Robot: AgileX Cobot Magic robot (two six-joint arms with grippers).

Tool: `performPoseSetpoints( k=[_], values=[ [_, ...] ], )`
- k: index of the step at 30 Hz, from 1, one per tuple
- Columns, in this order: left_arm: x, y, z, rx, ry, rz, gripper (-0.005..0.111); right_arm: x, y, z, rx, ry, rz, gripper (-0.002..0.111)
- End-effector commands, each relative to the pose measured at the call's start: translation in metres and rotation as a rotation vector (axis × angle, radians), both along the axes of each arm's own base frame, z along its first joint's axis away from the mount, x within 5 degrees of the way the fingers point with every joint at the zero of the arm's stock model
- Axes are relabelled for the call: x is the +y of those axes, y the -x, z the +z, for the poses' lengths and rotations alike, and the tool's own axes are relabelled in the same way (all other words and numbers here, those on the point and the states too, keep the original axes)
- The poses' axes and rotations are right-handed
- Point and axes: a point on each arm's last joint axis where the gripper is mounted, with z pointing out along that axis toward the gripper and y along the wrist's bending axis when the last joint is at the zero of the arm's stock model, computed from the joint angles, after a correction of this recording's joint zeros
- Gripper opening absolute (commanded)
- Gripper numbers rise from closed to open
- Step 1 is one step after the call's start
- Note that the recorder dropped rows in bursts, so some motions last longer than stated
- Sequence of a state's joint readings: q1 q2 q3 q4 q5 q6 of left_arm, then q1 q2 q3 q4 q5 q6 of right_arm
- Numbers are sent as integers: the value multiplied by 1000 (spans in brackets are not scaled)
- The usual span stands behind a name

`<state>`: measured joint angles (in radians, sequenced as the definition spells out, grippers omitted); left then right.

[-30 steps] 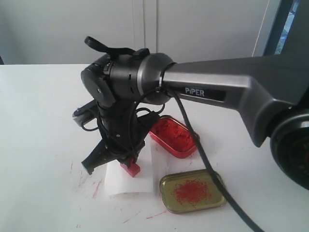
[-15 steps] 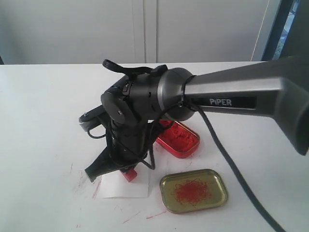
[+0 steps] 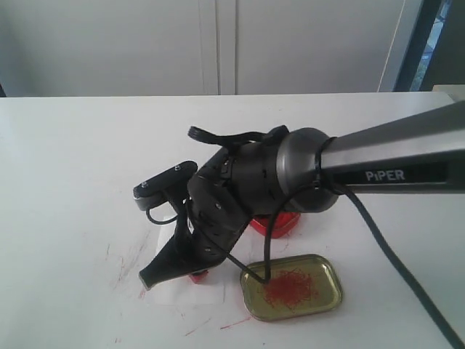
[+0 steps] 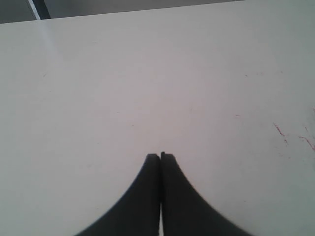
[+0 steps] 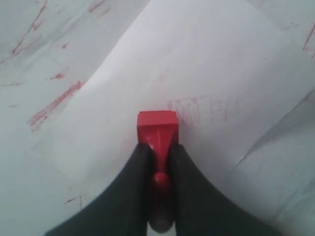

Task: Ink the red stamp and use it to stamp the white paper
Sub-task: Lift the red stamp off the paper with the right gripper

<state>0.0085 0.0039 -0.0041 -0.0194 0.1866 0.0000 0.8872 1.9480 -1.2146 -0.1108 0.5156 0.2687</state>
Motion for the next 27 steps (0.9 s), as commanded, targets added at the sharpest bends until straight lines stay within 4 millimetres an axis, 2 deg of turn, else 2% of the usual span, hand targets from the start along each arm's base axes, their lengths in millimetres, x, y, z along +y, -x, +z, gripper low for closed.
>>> performPoseSetpoints(
  k=[1,4,7,13,15,27],
  values=[
    [-1,0,-1,-1,7,-6,0,-2,3,-3,-36,-56,6,0],
    [-1,0,-1,-1,7,-6,0,-5,6,-9,-37,-61,9,0],
    [-1,0,-1,-1,7,-6,0,-7,8,-4,-57,-90,12,0],
    [-1,0,-1,-1,7,-6,0,-13,13,37,-116,-159,11,0],
    [-1,0,-1,-1,7,-6,0,-15,14,42,-116,-156,9,0],
    [0,0,-1,-1,7,12,0,-23,15,43,-60,-131,-58,0]
  ],
)
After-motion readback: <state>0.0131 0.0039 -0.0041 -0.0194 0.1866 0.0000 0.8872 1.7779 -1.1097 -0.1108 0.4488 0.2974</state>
